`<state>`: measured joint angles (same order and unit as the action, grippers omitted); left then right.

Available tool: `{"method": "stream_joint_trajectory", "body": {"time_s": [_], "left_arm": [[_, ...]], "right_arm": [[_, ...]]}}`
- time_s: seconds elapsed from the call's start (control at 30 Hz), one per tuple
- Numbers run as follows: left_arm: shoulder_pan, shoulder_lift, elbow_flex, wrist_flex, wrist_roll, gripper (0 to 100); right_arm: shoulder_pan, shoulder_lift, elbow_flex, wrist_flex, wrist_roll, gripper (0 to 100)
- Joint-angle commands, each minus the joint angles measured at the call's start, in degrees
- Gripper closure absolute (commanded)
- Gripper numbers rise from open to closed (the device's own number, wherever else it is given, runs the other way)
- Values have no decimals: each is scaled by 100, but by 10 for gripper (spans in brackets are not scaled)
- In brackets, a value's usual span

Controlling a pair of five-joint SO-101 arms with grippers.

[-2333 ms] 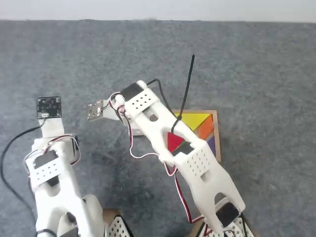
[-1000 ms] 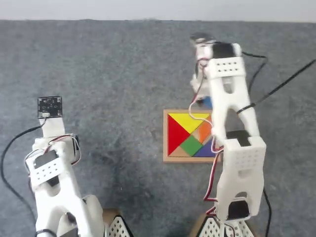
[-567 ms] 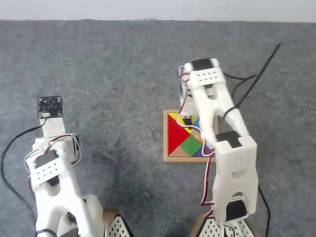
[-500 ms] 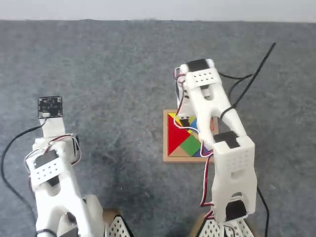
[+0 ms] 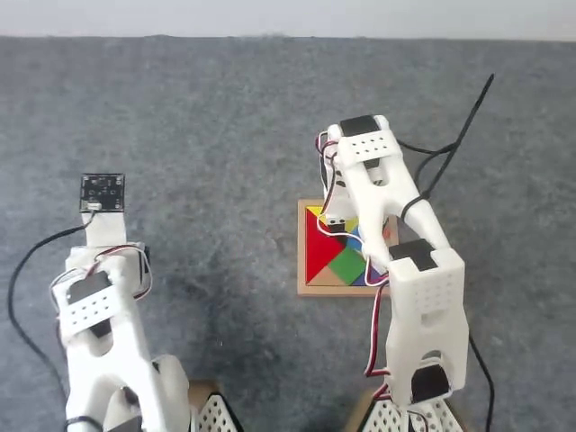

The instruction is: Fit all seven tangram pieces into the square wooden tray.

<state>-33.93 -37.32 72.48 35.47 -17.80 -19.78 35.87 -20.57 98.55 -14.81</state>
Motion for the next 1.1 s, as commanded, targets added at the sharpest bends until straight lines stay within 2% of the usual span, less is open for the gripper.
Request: {"method": "stream_joint_trajectory", "body": {"time_s": [0.0,0.13,0.23,0.4,0.53,0.63,0.73,0.8,1.07], "left_arm": [[70,53,-127,-123,-70,823],[70,53,-127,-123,-70,823],[70,53,-127,-123,-70,823],[70,53,-119,-123,-79,823],[70,53,-119,-123,-79,823],[70,53,-119,-123,-79,823],[70,53,-119,-123,-79,823],[70,53,-119,-123,-88,823],[70,53,-119,-123,-88,823]], "right_arm": [[4,-400,-9,-4,-18,788],[-145,-444,-9,84,387,655],[-207,-453,-26,163,466,641],[-40,-593,-44,171,835,719],[593,-1095,-44,154,1125,864],[1112,-1341,-9,110,1723,992],[1270,-1165,-9,84,2215,972],[1226,-840,-9,-92,2382,994],[426,-119,-9,-215,2382,991]]}}
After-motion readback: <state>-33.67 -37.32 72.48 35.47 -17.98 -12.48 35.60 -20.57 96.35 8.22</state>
